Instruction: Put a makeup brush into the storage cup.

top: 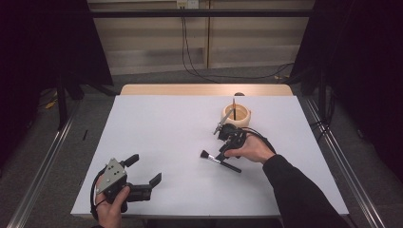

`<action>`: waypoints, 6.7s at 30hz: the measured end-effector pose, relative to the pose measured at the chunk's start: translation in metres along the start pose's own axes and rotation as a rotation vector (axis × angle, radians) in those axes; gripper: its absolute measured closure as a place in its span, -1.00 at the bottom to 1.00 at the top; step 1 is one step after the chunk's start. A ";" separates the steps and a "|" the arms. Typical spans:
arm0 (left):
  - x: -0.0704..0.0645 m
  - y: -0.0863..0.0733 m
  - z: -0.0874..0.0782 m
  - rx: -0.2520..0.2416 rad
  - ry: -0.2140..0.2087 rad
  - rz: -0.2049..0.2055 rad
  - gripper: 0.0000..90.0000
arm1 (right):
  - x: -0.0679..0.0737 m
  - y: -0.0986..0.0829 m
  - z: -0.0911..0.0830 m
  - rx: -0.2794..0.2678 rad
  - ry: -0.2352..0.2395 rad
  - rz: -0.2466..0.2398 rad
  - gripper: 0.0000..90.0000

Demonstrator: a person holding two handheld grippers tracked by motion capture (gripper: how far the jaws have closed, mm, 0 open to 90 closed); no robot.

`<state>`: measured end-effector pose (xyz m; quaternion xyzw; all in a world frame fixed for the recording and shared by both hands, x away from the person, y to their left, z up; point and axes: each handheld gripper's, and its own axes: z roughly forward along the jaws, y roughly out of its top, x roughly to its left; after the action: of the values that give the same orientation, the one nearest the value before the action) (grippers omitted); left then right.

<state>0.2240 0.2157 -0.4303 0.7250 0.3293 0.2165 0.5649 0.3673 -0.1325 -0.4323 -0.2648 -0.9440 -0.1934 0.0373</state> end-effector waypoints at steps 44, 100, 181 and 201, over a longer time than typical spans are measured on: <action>0.001 -0.001 0.000 0.005 -0.001 0.004 -0.98 | 0.001 0.020 0.028 0.141 -0.006 -0.023 0.71; 0.002 -0.001 -0.001 0.000 0.011 -0.003 -0.98 | 0.002 -0.019 -0.026 -0.218 -0.021 0.107 0.73; 0.002 -0.001 -0.001 0.003 0.007 -0.003 -0.98 | -0.006 -0.060 -0.084 -0.937 -0.076 0.119 0.73; 0.002 -0.001 0.000 0.006 0.006 -0.001 -0.98 | -0.022 -0.053 -0.107 -0.941 -0.128 0.136 0.73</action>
<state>0.2250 0.2175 -0.4313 0.7258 0.3323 0.2174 0.5617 0.3559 -0.2257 -0.3561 -0.3256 -0.7349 -0.5801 -0.1321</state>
